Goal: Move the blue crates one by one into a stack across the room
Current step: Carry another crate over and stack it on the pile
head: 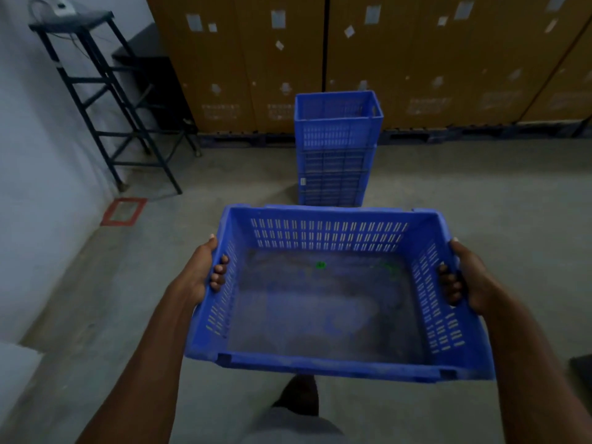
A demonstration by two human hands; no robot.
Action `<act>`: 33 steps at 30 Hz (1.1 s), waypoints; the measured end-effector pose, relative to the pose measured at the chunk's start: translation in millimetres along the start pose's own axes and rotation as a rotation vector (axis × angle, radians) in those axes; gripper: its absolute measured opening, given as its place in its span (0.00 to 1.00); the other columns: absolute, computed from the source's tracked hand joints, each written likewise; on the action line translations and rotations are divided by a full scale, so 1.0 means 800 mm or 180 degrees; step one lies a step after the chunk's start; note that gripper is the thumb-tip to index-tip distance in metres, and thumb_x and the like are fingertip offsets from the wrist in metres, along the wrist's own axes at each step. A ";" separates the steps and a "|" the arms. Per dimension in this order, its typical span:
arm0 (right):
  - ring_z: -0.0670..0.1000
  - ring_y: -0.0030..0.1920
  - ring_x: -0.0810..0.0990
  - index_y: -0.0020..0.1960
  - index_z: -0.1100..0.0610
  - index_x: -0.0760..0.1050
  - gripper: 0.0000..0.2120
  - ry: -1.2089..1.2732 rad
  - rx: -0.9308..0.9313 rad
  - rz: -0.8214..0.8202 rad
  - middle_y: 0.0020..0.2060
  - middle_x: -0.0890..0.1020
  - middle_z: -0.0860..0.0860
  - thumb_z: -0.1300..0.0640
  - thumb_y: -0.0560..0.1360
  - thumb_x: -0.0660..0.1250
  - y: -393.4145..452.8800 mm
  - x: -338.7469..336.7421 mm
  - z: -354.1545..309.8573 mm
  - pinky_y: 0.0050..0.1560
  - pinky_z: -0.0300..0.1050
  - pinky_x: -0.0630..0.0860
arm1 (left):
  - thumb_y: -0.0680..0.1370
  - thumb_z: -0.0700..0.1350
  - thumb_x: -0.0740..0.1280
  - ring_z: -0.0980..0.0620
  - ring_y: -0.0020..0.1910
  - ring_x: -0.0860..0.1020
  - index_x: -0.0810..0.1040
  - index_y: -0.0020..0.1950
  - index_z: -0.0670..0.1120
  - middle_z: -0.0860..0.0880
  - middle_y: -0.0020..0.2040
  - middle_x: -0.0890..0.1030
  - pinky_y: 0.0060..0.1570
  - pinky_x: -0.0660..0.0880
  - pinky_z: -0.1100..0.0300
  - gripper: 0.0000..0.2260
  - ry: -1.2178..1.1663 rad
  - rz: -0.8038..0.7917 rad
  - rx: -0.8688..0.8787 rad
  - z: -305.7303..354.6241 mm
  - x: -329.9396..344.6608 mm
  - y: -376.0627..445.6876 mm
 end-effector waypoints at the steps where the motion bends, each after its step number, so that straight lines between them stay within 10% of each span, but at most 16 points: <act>1: 0.46 0.18 0.54 0.35 0.53 0.62 0.29 -0.0001 0.0010 0.0009 0.22 0.57 0.48 0.28 0.76 0.51 0.024 0.005 -0.024 0.19 0.34 0.53 | 0.80 0.70 0.50 0.55 0.18 0.56 0.67 0.37 0.48 0.52 0.25 0.61 0.21 0.54 0.68 0.28 0.0004 0.0002 0.0010 0.024 0.007 0.026; 14: 0.46 0.18 0.55 0.35 0.53 0.62 0.29 0.0548 -0.0101 0.0291 0.23 0.59 0.48 0.27 0.76 0.51 0.262 -0.018 -0.295 0.18 0.36 0.55 | 0.80 0.70 0.51 0.56 0.18 0.56 0.67 0.37 0.49 0.53 0.25 0.61 0.19 0.54 0.68 0.27 0.0398 -0.0265 0.0257 0.373 0.172 0.307; 33: 0.48 0.20 0.57 0.36 0.54 0.64 0.31 -0.0343 -0.0257 0.0202 0.26 0.62 0.50 0.26 0.76 0.49 0.647 -0.020 -0.747 0.20 0.37 0.56 | 0.82 0.67 0.50 0.54 0.20 0.58 0.69 0.40 0.47 0.51 0.28 0.63 0.19 0.56 0.66 0.26 -0.0036 0.0268 0.0301 0.668 0.329 0.625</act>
Point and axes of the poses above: each hand's wrist, its own y-axis towards the middle knuckle, its own x-axis out of the palm, z = x × y, the point moved 4 cm from there along y, towards the middle knuckle
